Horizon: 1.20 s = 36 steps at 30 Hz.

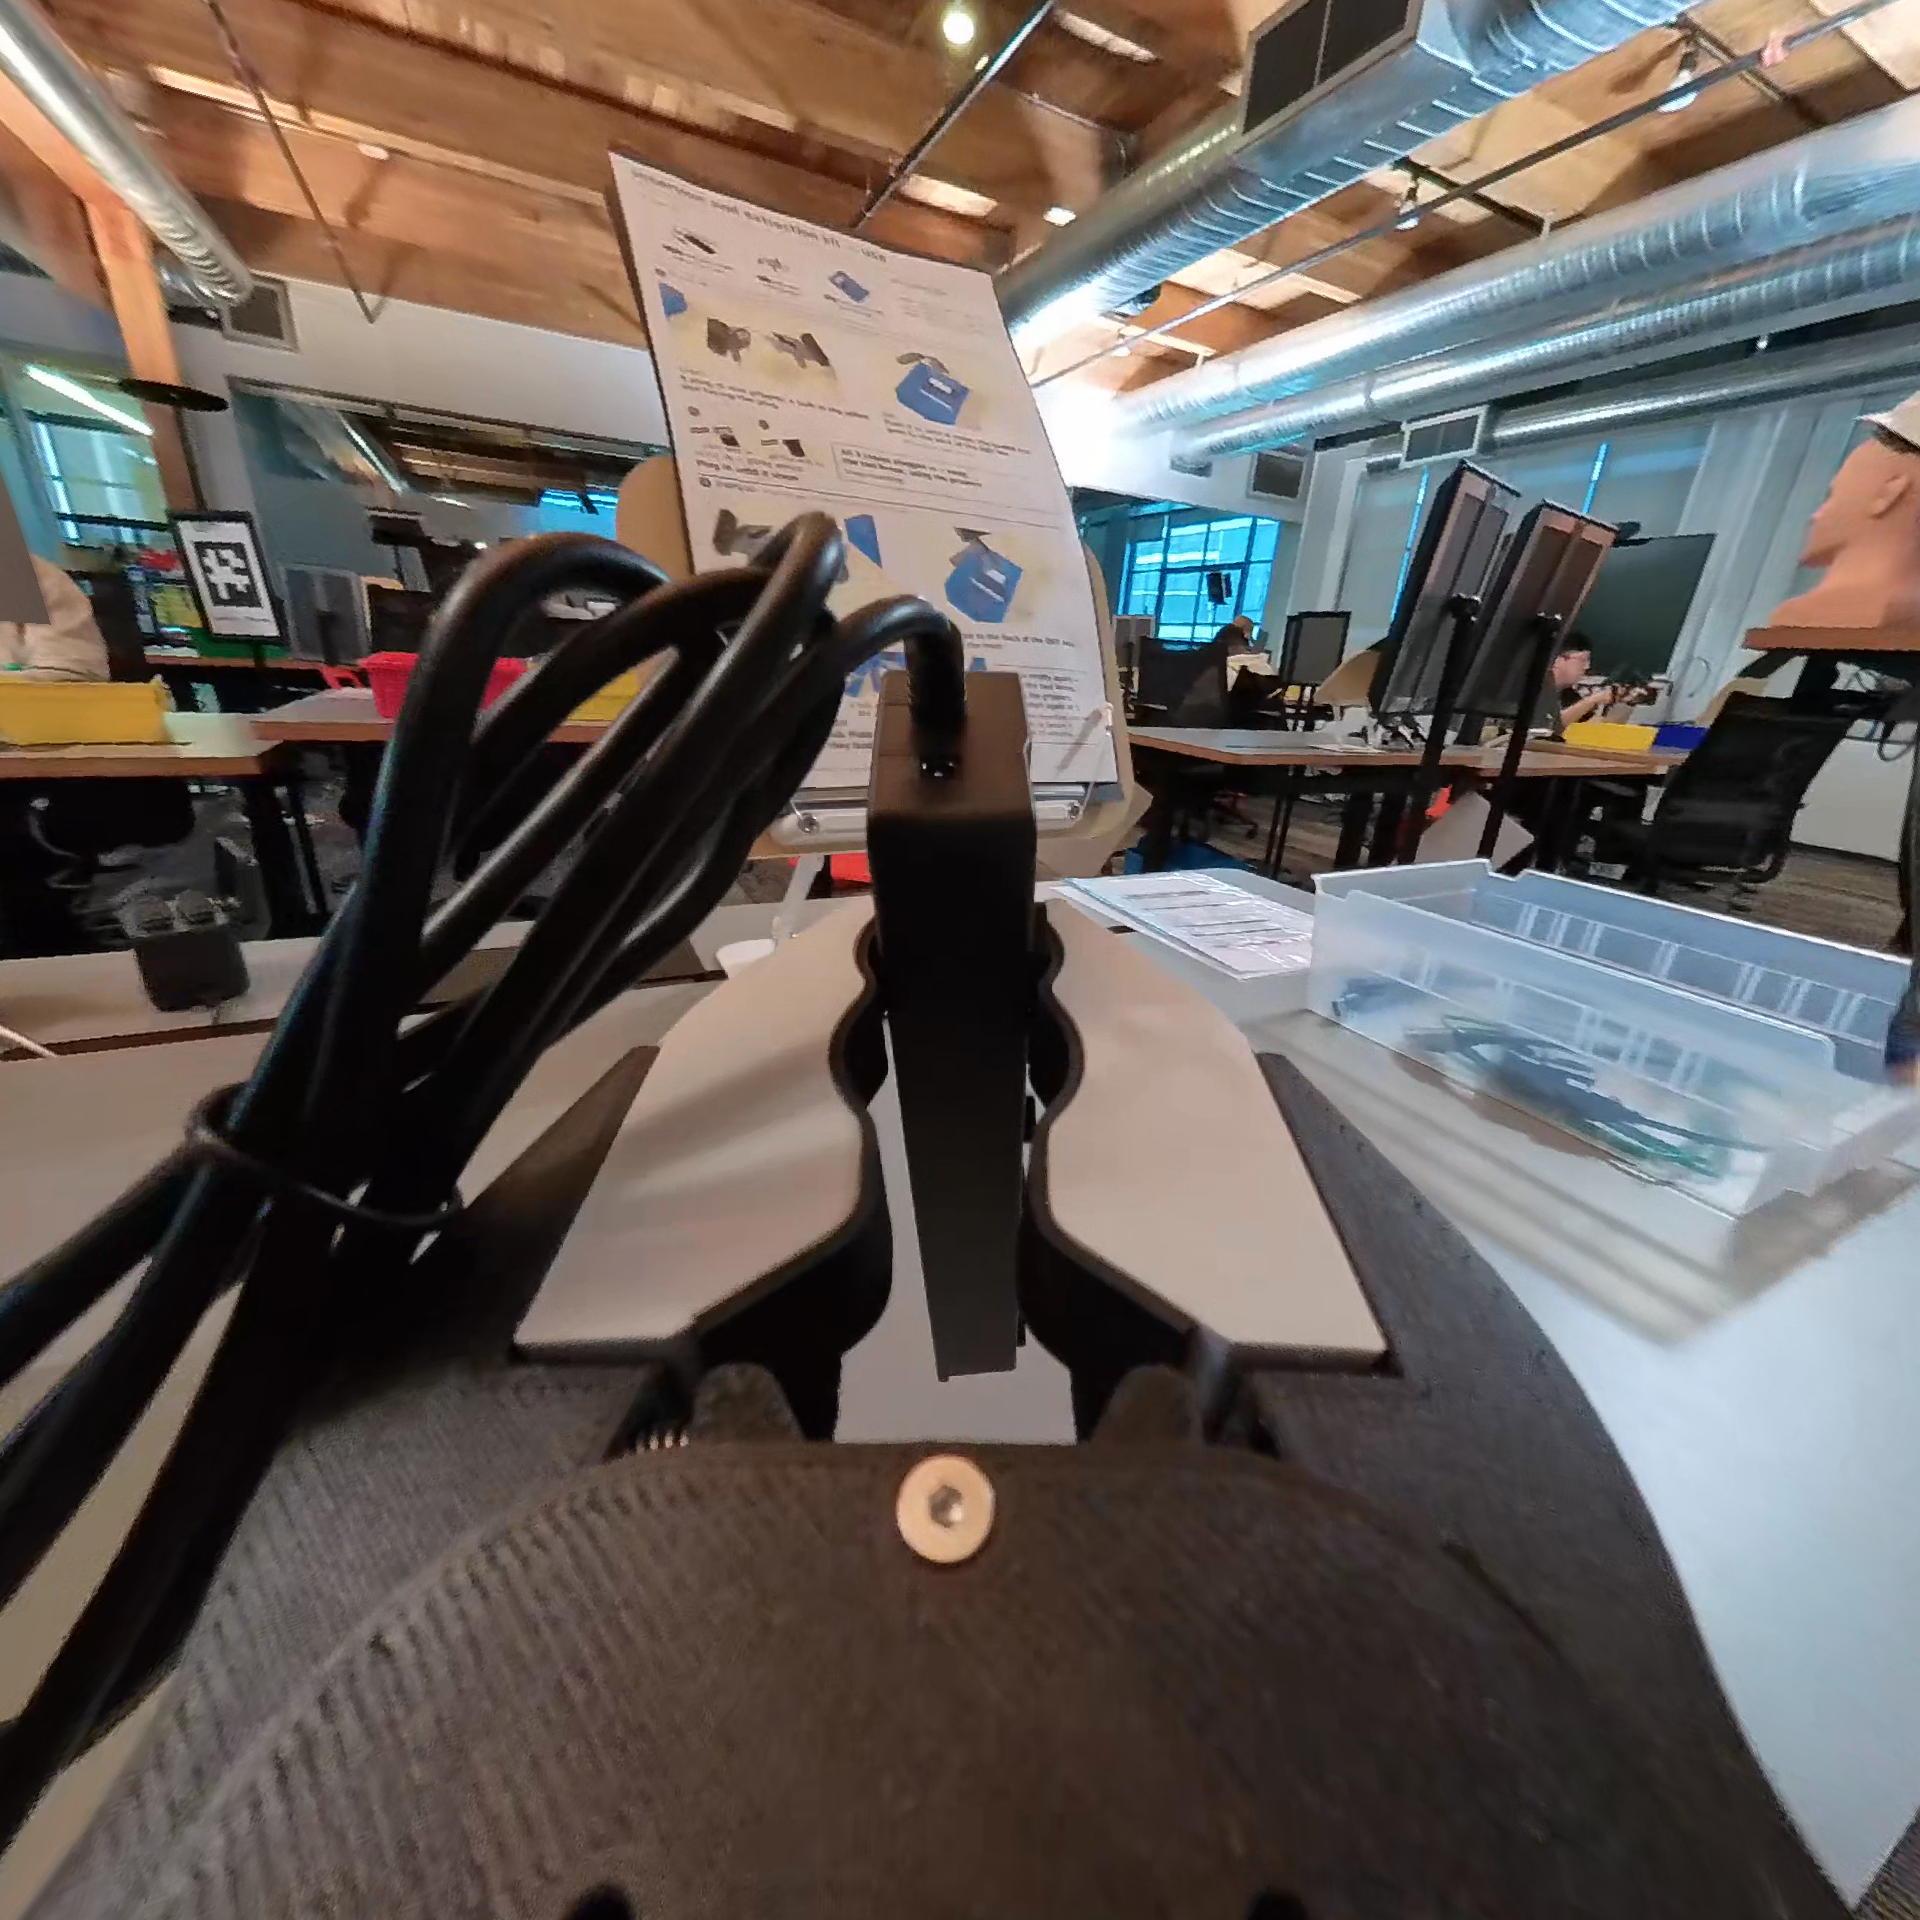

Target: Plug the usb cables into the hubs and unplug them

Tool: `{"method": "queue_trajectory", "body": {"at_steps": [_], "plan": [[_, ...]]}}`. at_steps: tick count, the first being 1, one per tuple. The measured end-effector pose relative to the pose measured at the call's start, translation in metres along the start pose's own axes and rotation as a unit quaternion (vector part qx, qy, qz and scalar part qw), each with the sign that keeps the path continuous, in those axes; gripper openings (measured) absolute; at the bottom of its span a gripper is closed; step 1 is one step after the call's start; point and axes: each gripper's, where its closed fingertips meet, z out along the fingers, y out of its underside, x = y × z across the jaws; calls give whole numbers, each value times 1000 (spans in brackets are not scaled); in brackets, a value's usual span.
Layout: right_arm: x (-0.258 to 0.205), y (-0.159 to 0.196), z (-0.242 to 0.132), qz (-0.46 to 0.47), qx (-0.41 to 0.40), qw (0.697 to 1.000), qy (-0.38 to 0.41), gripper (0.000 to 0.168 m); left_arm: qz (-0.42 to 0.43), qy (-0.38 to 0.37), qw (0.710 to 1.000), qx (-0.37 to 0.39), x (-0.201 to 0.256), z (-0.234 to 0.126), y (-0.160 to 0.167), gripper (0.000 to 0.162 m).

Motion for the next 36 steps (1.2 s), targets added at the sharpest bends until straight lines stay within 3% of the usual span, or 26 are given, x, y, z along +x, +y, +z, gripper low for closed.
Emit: {"method": "queue_trajectory", "body": {"at_steps": [1, 5, 9, 14, 19, 26, 36], "plan": [[1, -20, -13, -38, 29, 999, 23, 8, 2, 5, 1000, -2, 3, 1, 1, 24], [9, -82, -65, -121, 116, 982, 84, 8, 8, 23, 1000, -8, 16, 2, 6, 24], [54, -104, -110, -191, 121, 954, 198, 8, -6, 38, 999, -21, 25, 4, 17, 24], [134, -83, -147, -179, 73, 934, 301, 8, -29, 49, 998, -30, 32, 4, 24, 24], [190, -54, -175, -227, 4, 893, 390, 8, -27, 62, 997, -35, 40, 3, 27, 24], [230, -13, -183, -221, -93, 865, 440, 8, -36, 68, 996, -45, 41, 3, 35, 24], [251, 12, -192, -139, -121, 873, 451, 25, -42, 72, 995, -52, 44, 3, 41, 24]]}}
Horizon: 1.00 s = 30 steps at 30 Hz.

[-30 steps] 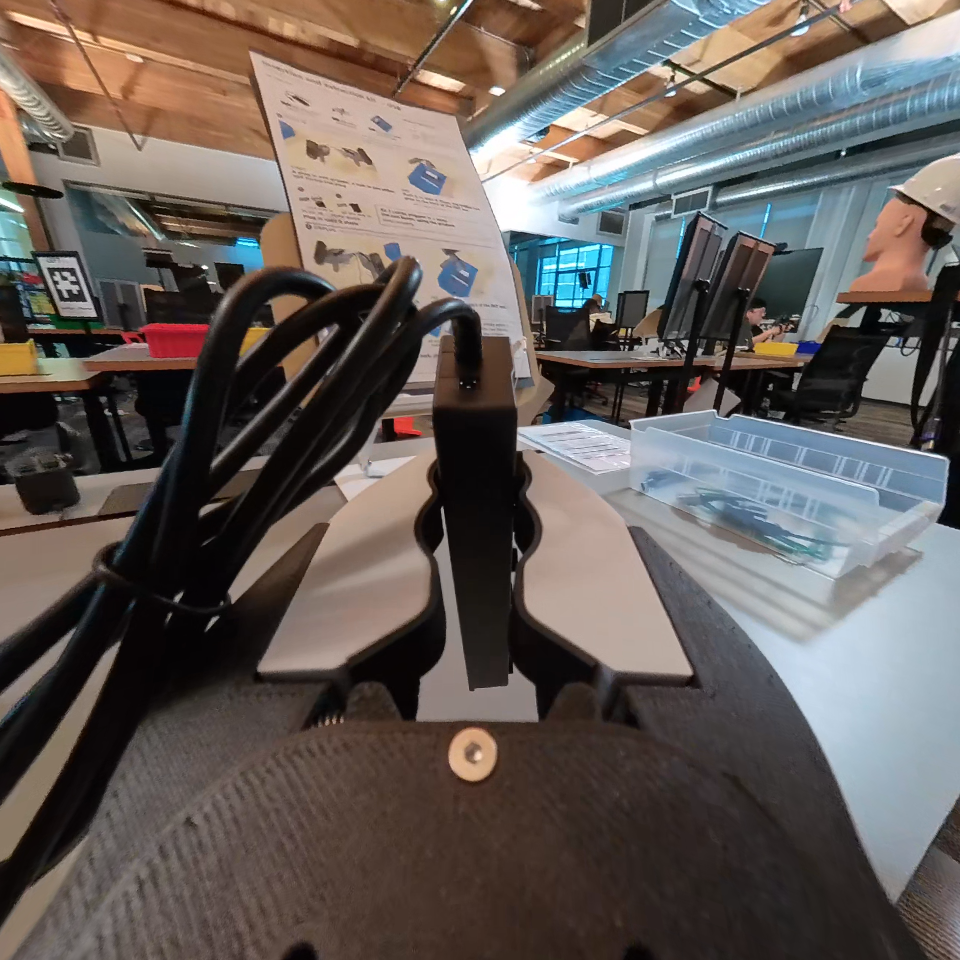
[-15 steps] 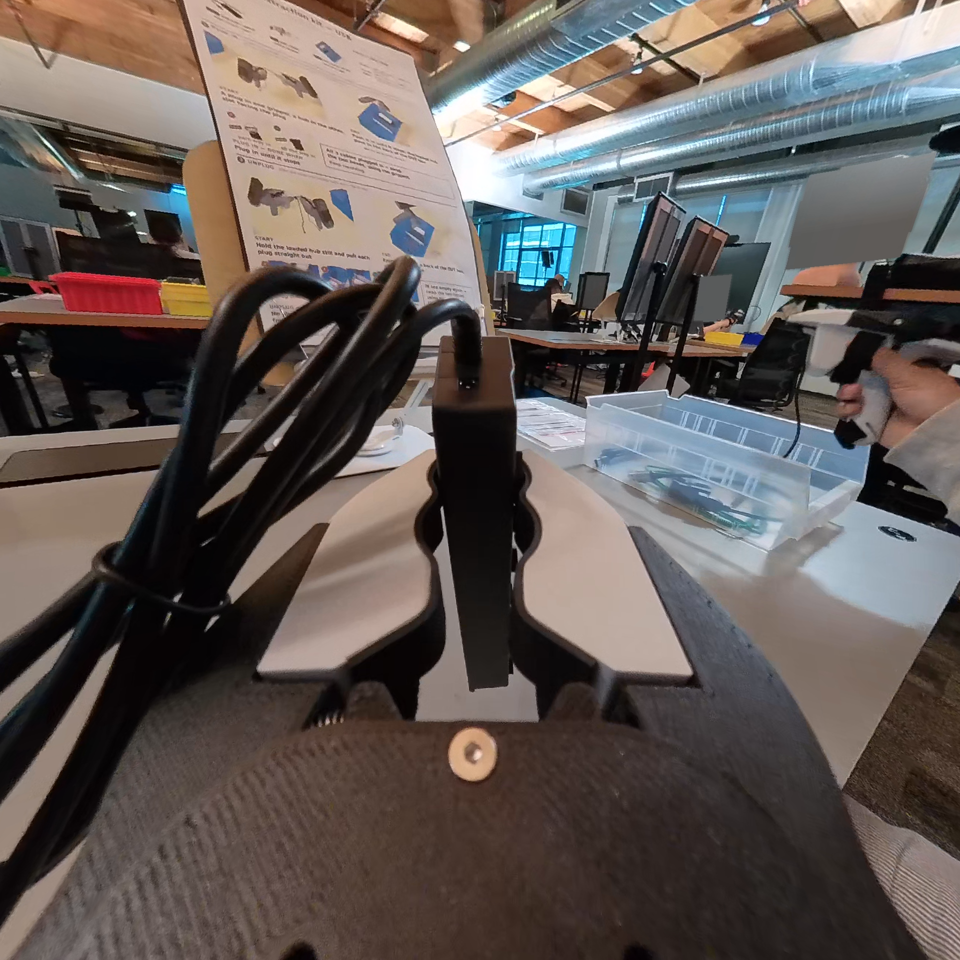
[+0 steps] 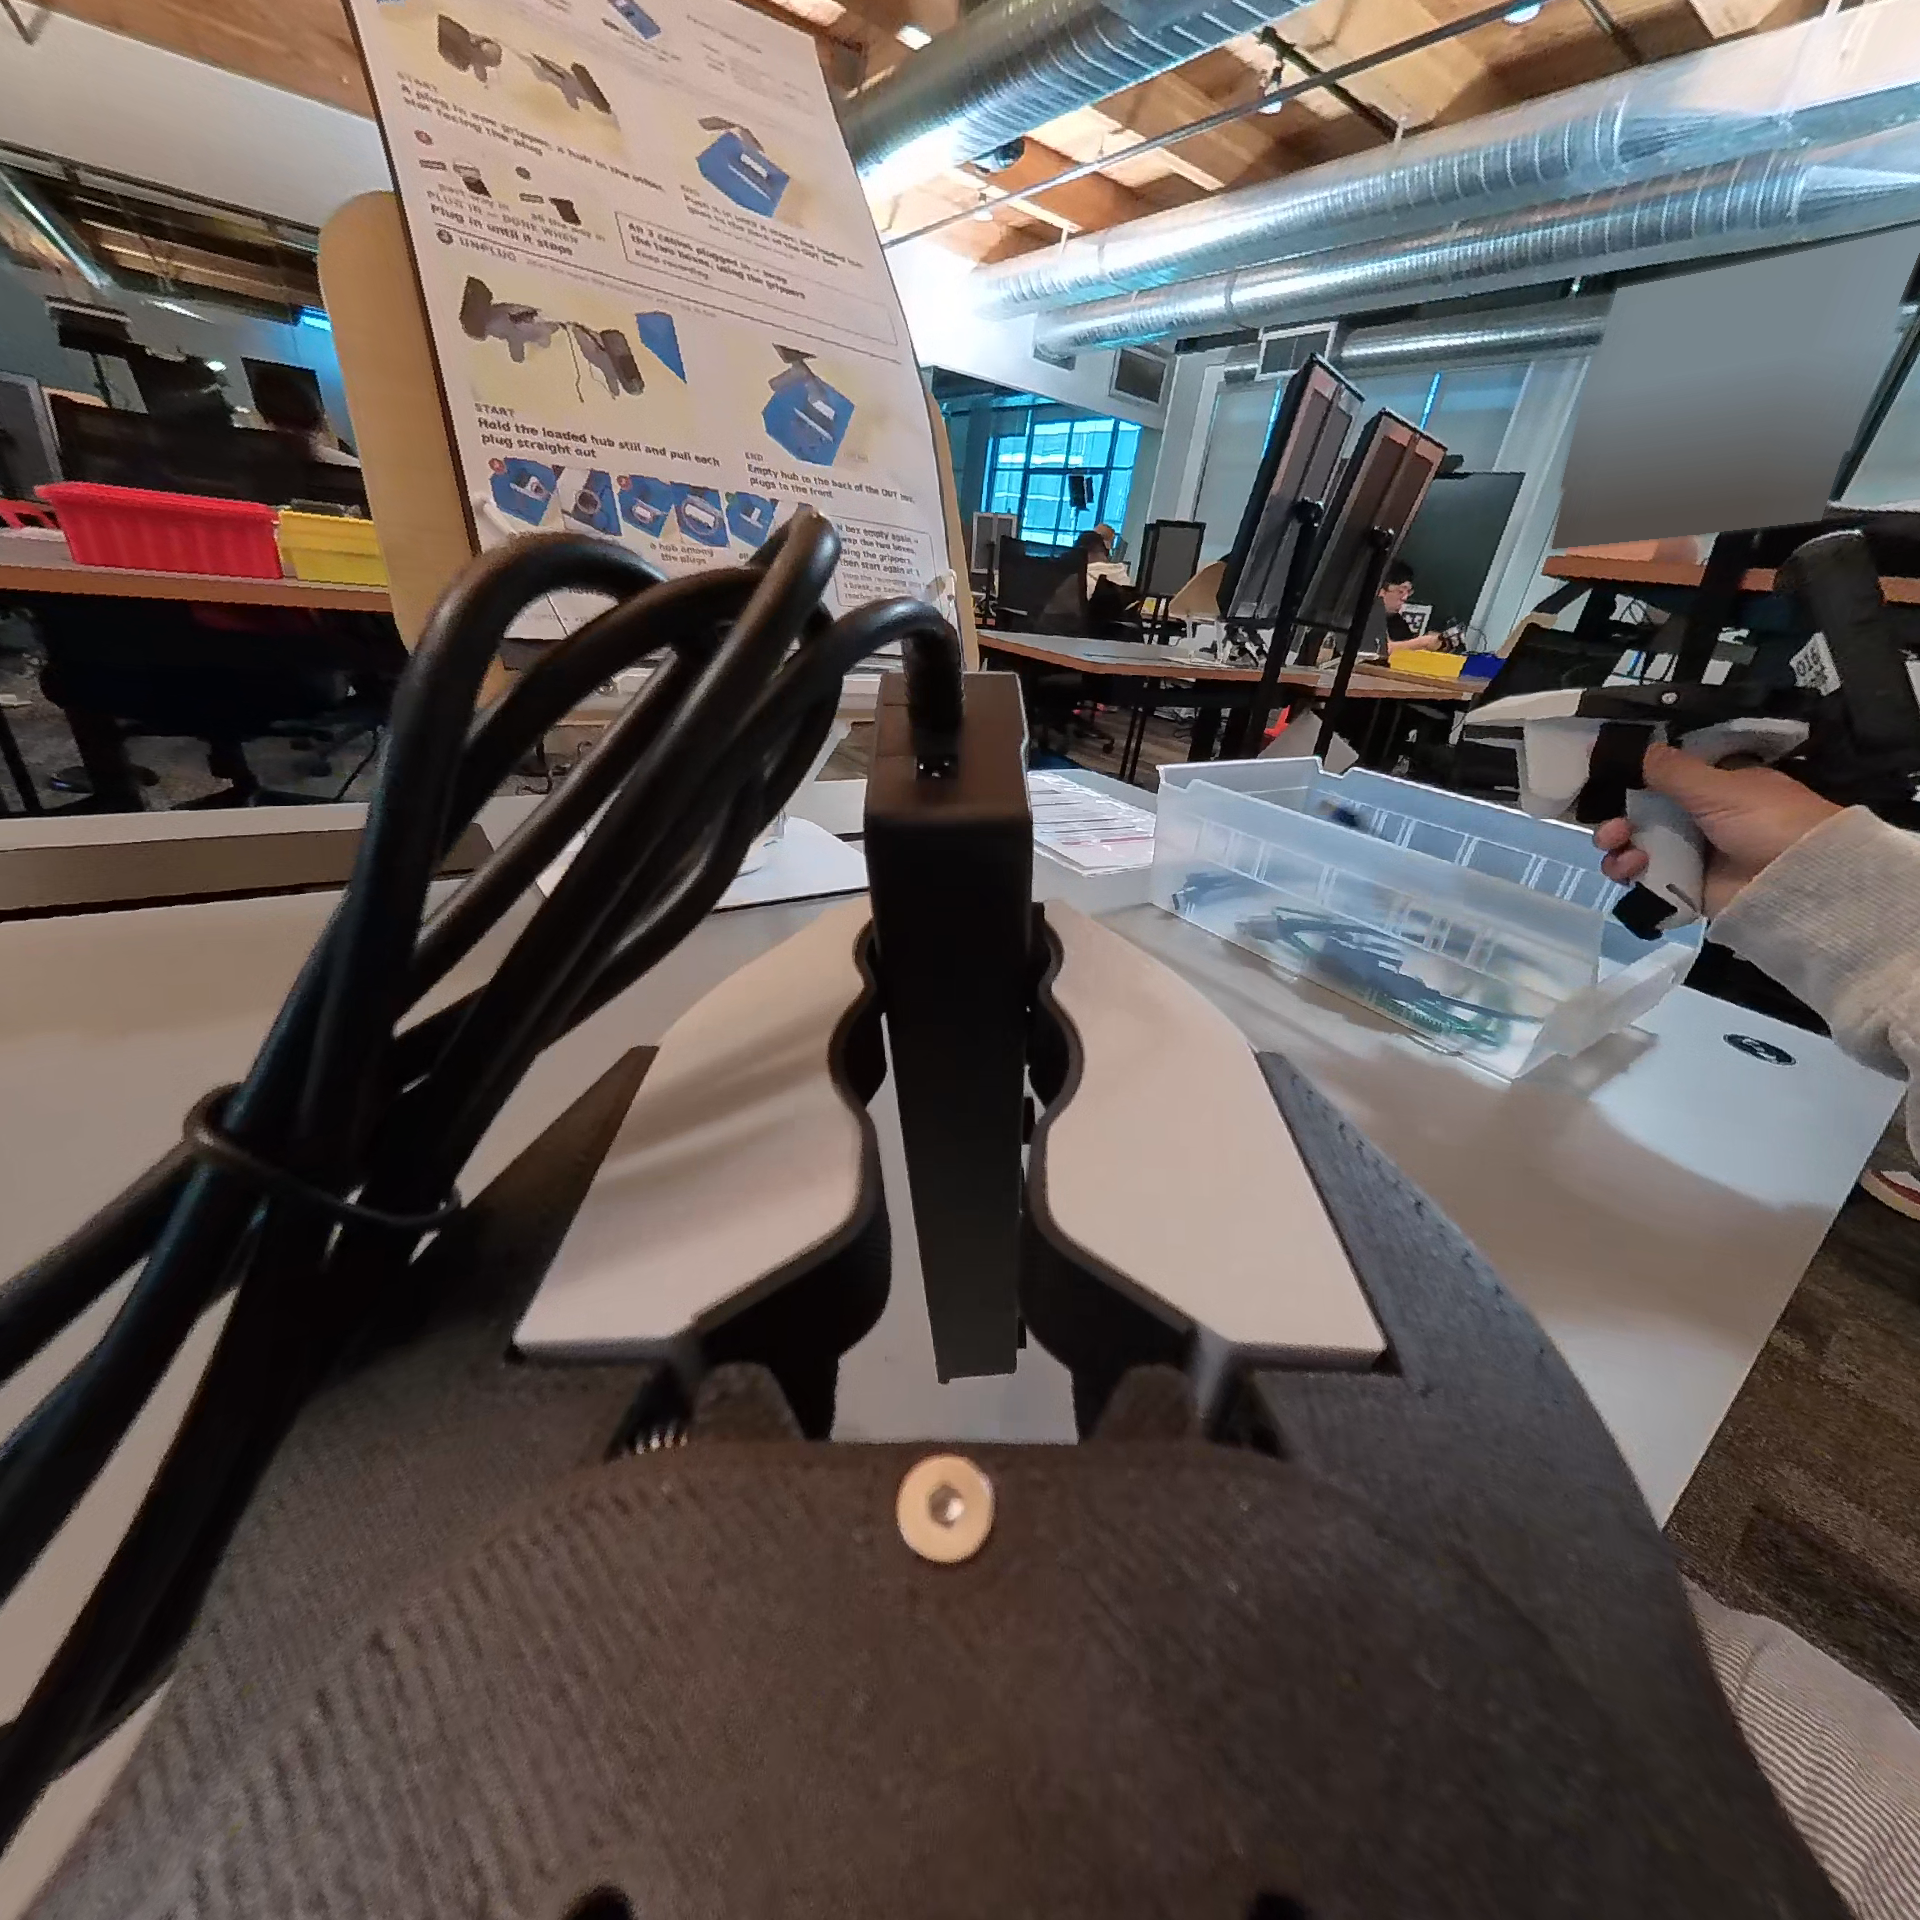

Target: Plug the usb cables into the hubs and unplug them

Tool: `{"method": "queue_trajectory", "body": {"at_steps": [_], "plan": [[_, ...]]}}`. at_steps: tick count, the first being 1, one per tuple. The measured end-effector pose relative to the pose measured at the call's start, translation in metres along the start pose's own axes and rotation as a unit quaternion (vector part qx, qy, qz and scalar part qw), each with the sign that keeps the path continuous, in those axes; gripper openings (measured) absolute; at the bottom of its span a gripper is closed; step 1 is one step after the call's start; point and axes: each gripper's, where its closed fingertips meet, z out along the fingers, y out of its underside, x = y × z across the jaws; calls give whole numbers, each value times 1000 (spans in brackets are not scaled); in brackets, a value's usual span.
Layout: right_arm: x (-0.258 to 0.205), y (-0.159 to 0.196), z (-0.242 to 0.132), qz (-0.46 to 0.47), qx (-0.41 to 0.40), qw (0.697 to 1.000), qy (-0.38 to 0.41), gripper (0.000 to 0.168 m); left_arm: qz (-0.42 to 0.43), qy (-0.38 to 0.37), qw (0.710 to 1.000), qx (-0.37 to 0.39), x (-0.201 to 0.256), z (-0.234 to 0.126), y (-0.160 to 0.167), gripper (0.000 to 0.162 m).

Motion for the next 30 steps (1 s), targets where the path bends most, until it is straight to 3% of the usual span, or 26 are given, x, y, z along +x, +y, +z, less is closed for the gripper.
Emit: {"method": "queue_trajectory", "body": {"at_steps": [8, 13, 17, 21, 25, 30], "plan": [[-31, -38, -15, 10, 58, 998, -31, 29, -2, 7, 1000, -4, 5, 1, 3, 24], [-95, -60, -20, -26, 81, 992, -94, 30, -3, 16, 1000, -6, 11, 1, 3, 24], [-165, -54, -17, -67, 79, 980, -169, 31, -15, 36, 999, -5, 19, 2, 4, 27], [-251, -14, -8, -75, 54, 954, -286, 33, -64, 81, 995, -6, 27, 2, 7, 24], [-331, 71, 0, -89, -36, 910, -403, 37, -103, 149, 983, -16, 39, 1, 13, 24], [-384, 170, -5, -97, -130, 861, -482, 45, -146, 198, 969, -17, 46, -1, 15, 24]]}}
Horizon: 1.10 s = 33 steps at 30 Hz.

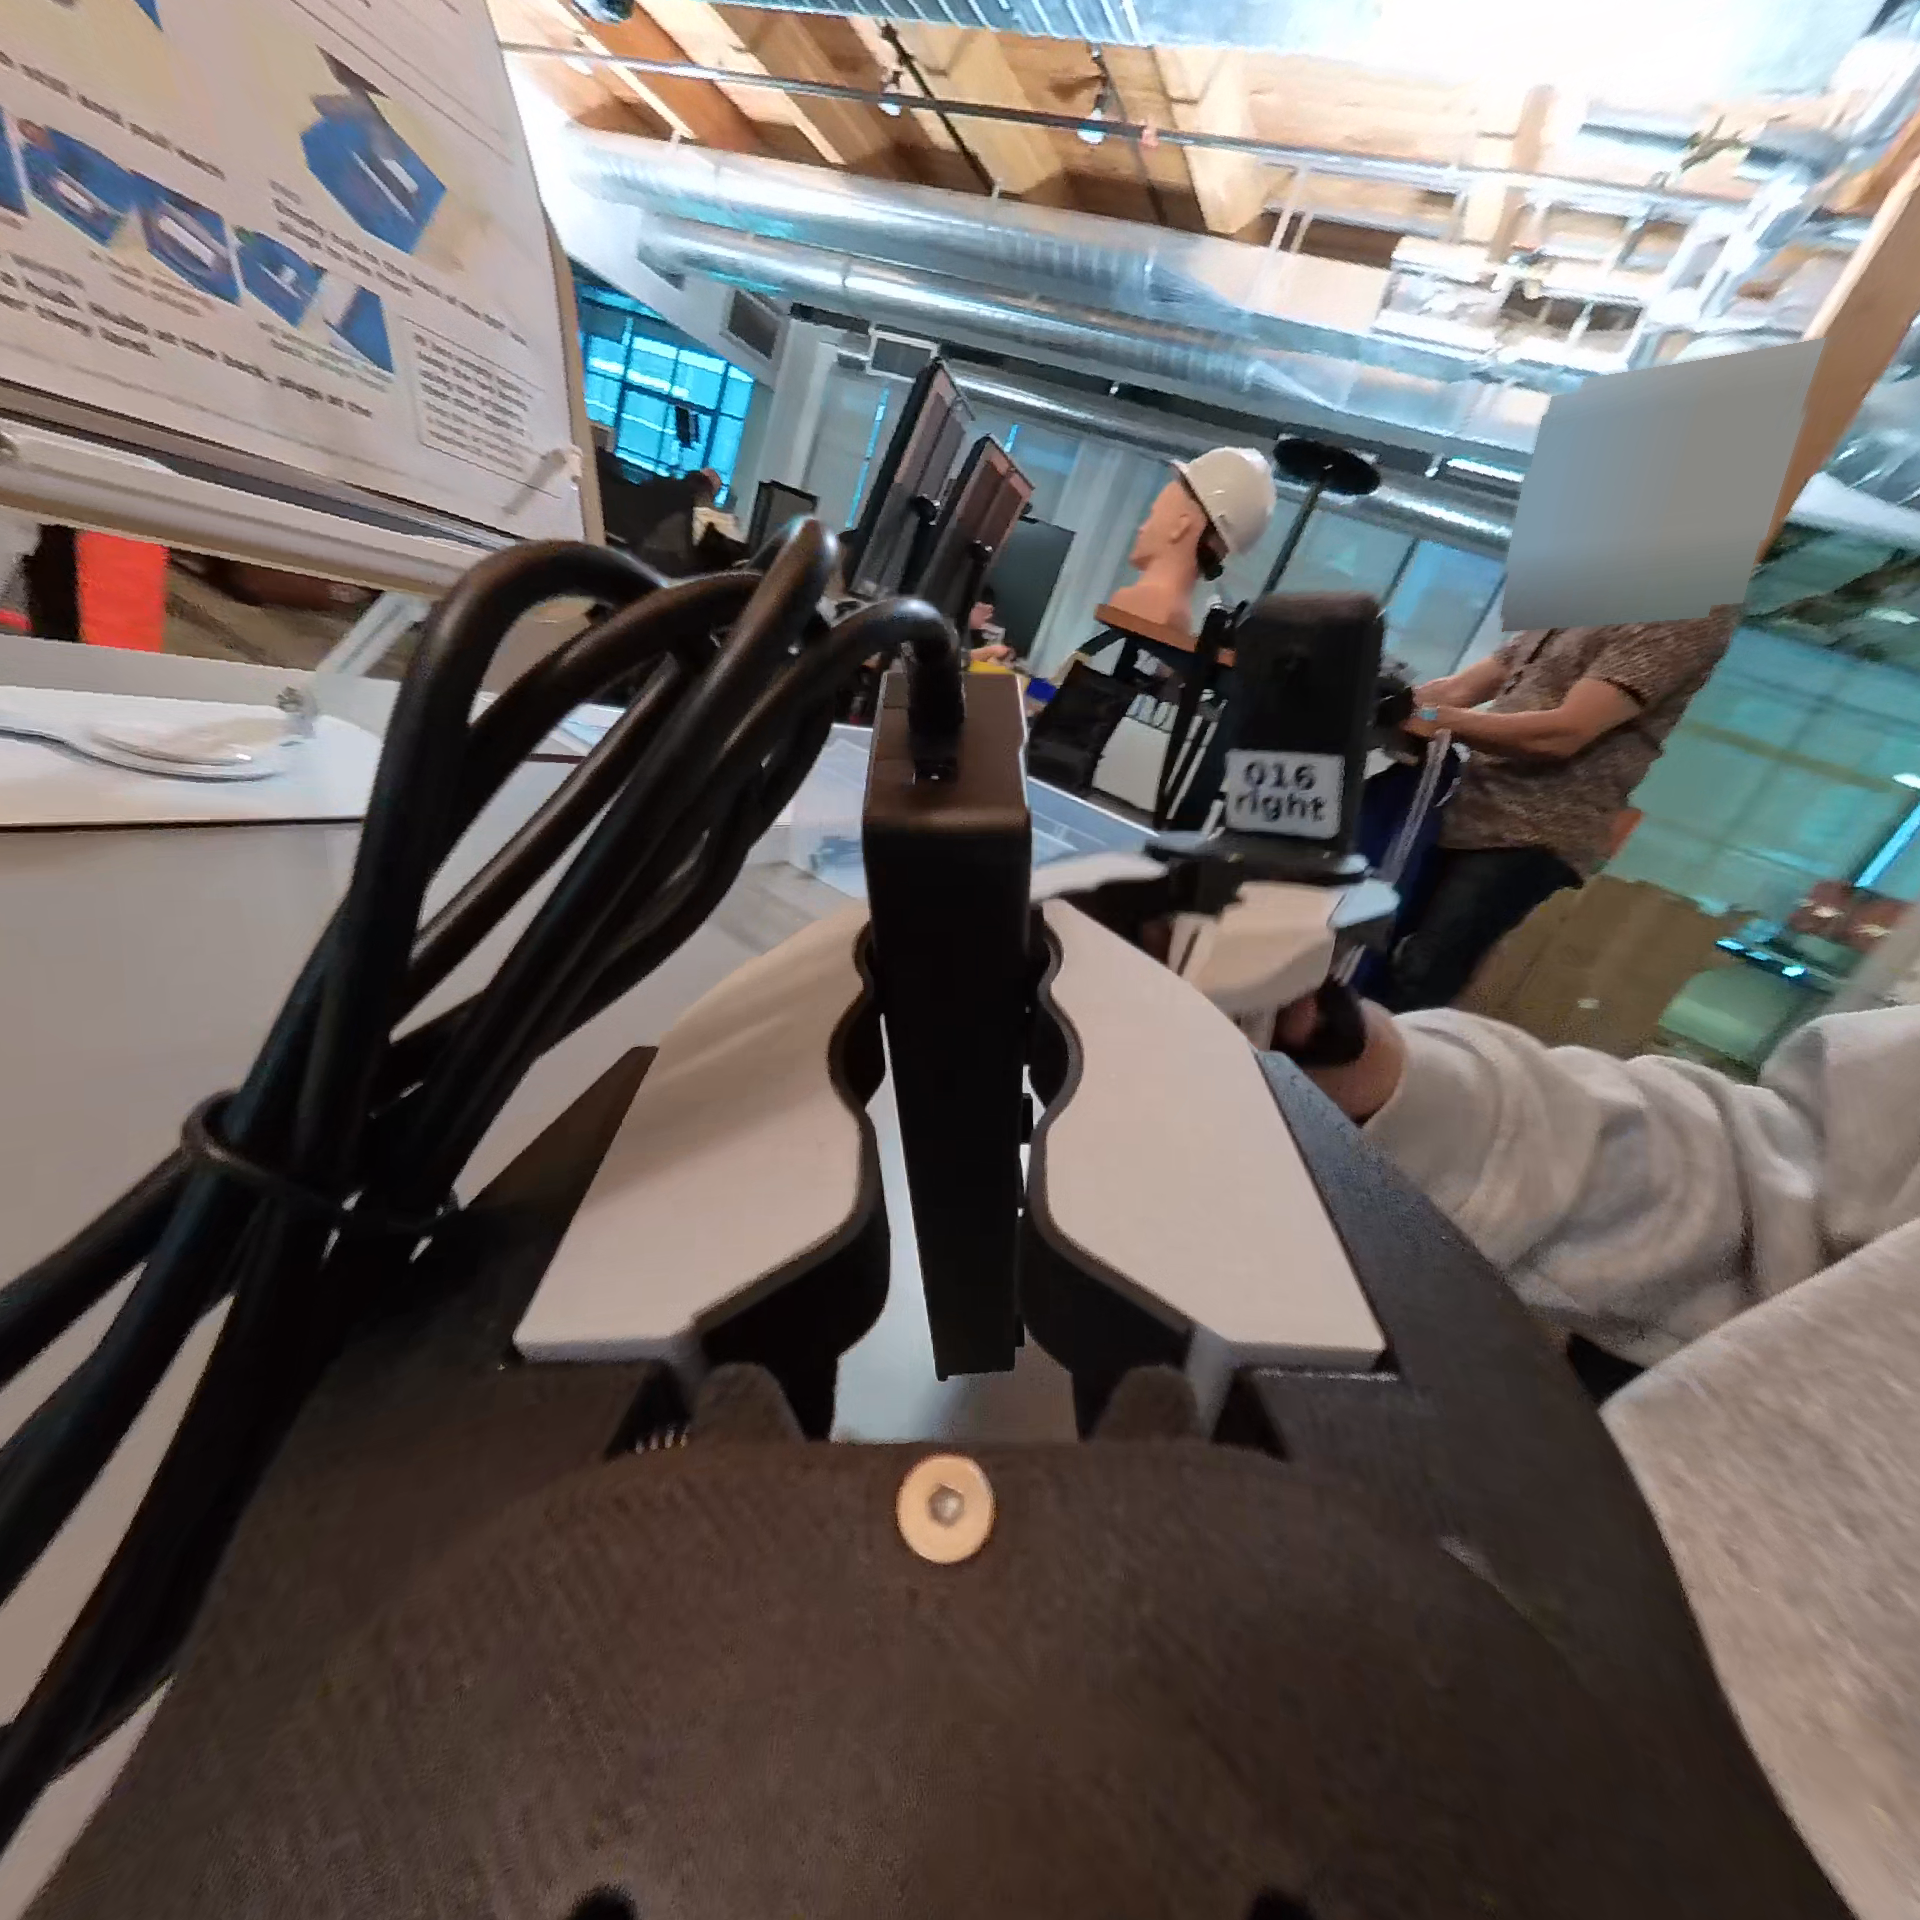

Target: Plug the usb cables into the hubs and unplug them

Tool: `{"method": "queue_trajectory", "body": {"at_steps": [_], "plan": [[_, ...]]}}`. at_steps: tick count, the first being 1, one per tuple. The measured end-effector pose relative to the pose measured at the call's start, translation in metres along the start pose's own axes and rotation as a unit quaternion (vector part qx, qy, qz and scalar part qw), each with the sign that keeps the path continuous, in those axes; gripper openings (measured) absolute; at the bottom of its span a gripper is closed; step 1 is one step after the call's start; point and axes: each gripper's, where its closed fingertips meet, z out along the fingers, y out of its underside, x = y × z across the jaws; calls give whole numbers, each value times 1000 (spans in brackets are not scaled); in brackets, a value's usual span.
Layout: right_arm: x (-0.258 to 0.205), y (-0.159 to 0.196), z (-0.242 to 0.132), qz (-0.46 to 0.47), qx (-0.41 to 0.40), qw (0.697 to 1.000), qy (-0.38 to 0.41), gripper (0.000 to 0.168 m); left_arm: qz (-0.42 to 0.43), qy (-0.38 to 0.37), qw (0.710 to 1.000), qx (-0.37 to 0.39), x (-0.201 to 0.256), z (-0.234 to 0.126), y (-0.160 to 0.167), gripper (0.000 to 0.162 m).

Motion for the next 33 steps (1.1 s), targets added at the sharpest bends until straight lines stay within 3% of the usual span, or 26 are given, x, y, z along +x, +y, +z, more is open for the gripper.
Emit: {"method": "queue_trajectory", "body": {"at_steps": [3, 12, 17, 20, 23, 29, 33], "plan": [[-8, 19, 15, 16, -22, 999, -22, 46, -23, 31, 999, -7, 4, 0, 4, 25], [-6, 33, 13, 45, -40, 997, -50, 46, -49, 116, 991, -46, 25, 3, 21, 25], [-25, 56, 20, 67, -106, 987, -102, 27, -35, 133, 988, -71, 34, 6, 33, 25], [-28, 58, 20, 64, -118, 985, -105, 26, -42, 137, 987, -67, 36, 6, 33, 26], [-27, 47, 17, 83, -95, 986, -112, 25, -58, 126, 990, -41, 32, 7, 24, 33], [-13, -1, -7, 102, 1, 989, -105, 24, -90, 168, 982, 3, 43, 2, 8, 76], [6, -50, -44, 105, 85, 987, -82, 25, -89, 176, 980, -10, 47, 3, 14, 78]]}}
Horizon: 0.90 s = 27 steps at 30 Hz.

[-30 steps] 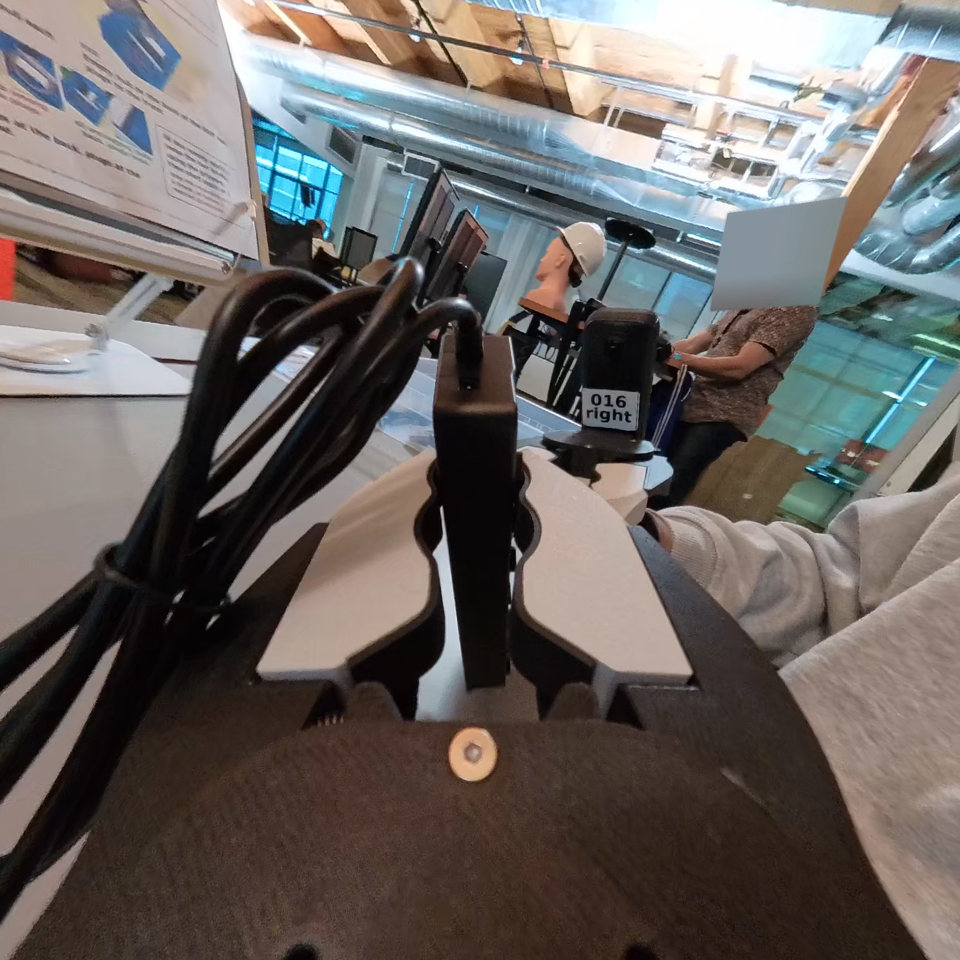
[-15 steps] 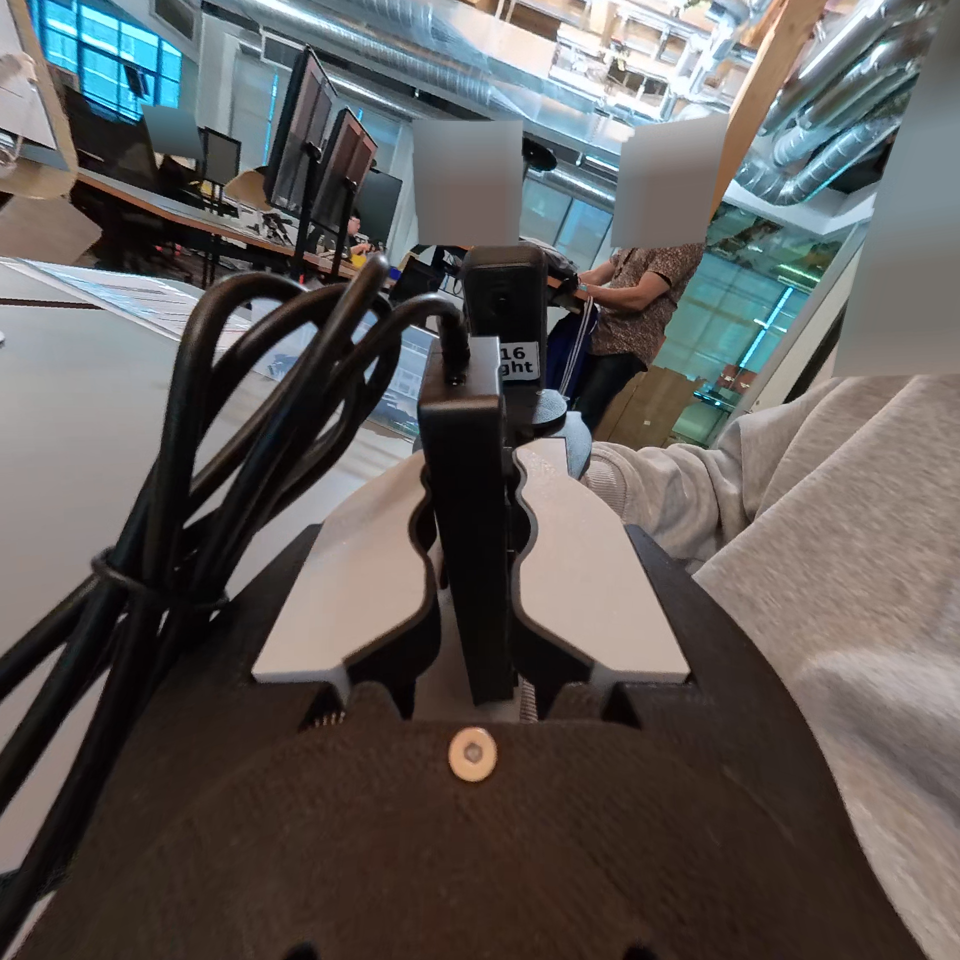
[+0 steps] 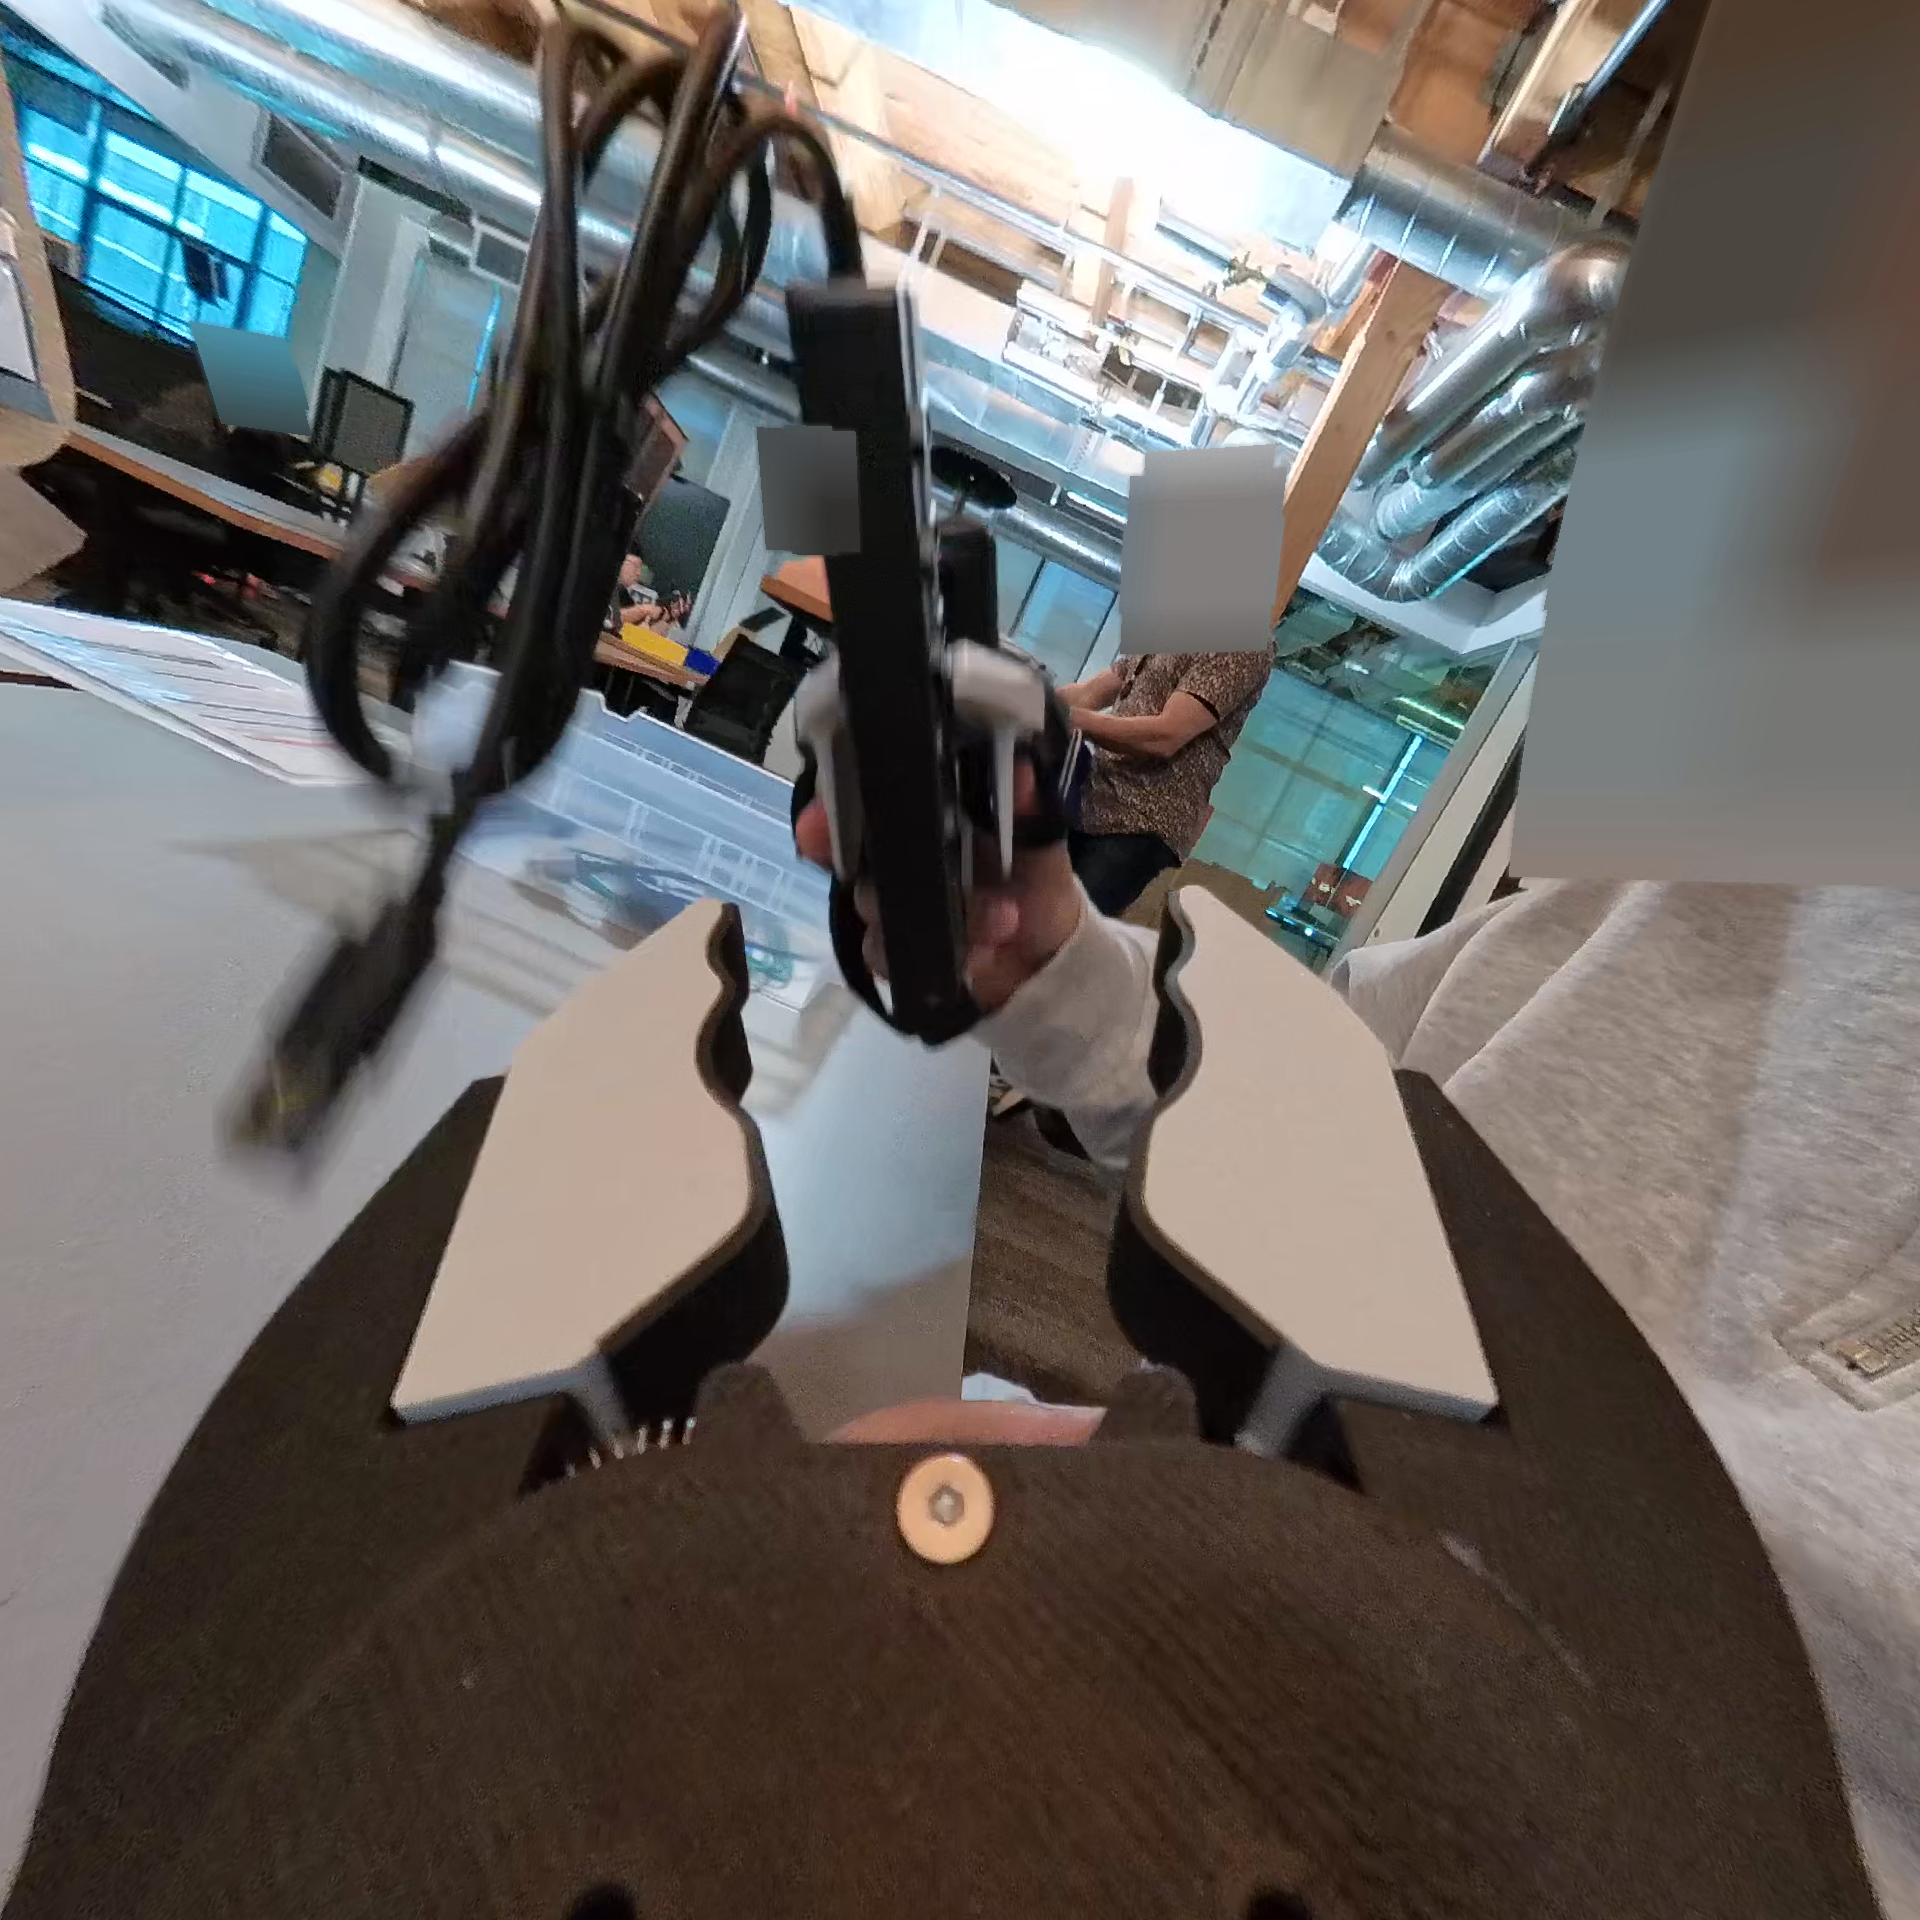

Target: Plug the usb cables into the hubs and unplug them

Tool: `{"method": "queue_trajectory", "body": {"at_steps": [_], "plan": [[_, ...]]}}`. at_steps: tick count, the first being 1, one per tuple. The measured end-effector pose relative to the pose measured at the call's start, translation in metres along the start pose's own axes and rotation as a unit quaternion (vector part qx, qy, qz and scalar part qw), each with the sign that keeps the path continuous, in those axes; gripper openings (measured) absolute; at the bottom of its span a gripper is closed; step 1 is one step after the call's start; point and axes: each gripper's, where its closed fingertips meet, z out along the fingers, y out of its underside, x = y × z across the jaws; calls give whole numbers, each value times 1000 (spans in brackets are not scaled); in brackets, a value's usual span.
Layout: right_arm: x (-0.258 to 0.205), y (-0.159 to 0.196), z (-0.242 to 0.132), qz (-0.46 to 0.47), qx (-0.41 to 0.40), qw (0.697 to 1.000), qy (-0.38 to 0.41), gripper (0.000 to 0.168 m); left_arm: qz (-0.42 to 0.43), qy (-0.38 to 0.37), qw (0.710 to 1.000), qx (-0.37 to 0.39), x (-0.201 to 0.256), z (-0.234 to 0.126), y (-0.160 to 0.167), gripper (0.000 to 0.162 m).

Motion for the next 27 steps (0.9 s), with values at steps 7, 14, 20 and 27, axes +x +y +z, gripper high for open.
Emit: {"method": "queue_trajectory", "body": {"at_steps": [7, 14, 20, 27], "plan": [[-15, -116, -95, -129, 114, 979, 114, 24, -20, -1, 1000, -15, -4, 3, 12, 65], [-15, -167, -227, -212, 126, 905, 348, 25, -27, -7, 999, -22, -8, 4, 18, 61], [55, -134, -324, -136, 130, 857, 480, 25, -33, -11, 999, -25, -10, 5, 21, 59], [120, -77, -377, 5, 150, 834, 531, 25, -36, -13, 999, -33, -12, 6, 26, 59]]}}
